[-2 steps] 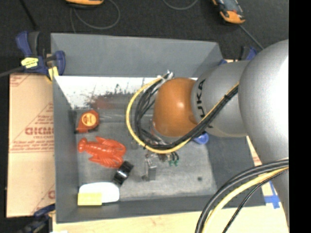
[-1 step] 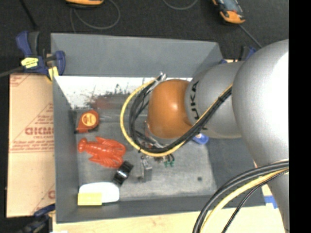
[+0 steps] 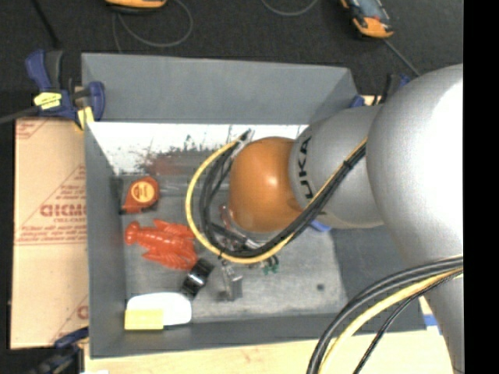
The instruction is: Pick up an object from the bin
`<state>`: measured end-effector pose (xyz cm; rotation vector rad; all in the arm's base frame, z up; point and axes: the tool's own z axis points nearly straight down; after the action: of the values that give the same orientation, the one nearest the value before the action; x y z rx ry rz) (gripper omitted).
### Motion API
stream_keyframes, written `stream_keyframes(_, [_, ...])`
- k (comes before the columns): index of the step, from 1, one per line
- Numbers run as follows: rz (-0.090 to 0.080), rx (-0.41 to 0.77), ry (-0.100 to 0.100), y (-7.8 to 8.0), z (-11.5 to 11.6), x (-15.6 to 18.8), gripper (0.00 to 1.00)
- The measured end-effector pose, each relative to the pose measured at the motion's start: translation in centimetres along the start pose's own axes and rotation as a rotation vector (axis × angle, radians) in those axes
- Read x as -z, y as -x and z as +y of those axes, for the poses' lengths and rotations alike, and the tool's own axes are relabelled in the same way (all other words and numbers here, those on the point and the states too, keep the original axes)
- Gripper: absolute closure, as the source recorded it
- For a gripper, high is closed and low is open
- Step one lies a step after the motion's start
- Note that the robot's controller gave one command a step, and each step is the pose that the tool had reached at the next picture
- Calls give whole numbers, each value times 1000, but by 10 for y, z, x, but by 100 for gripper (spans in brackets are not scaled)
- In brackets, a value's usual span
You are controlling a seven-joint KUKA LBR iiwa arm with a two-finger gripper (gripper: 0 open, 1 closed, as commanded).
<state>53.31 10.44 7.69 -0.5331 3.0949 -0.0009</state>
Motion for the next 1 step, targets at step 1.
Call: stream_keyframes(1, [1,-41,1,-3,16,-3,0])
